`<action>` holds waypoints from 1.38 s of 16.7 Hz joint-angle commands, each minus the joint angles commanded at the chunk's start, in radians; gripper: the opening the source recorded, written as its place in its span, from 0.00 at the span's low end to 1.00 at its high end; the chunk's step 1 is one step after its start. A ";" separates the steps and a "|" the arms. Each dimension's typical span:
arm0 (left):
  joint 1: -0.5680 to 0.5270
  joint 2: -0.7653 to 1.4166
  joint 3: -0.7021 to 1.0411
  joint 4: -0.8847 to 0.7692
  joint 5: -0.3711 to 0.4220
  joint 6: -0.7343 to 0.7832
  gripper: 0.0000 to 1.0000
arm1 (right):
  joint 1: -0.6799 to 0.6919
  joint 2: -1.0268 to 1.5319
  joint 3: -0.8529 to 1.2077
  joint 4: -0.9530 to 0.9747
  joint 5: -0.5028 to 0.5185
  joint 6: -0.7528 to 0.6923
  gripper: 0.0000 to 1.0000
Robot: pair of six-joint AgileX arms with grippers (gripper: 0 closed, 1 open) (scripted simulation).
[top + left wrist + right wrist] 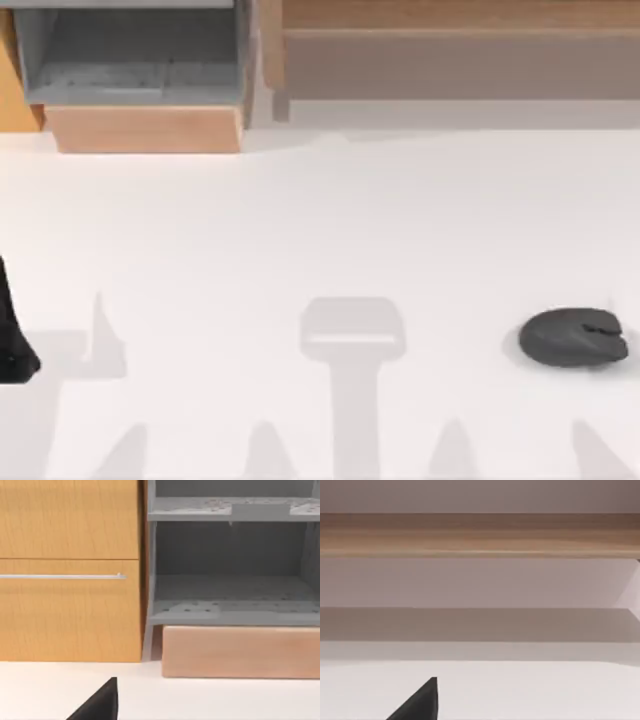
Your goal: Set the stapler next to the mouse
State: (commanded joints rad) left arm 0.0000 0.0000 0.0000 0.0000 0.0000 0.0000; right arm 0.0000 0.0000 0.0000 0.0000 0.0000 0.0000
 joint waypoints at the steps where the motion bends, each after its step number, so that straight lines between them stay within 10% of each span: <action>1: 0.000 0.000 0.000 0.000 0.000 0.000 1.00 | 0.000 0.000 0.000 0.000 0.000 0.000 1.00; 23: 0.000 0.000 0.000 0.000 0.000 0.000 1.00 | 0.323 1.102 0.590 -1.057 -0.001 0.815 1.00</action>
State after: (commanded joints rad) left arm 0.0000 0.0000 0.0000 0.0000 0.0000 0.0000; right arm 0.3228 1.1015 0.5895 -1.0570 -0.0006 0.8147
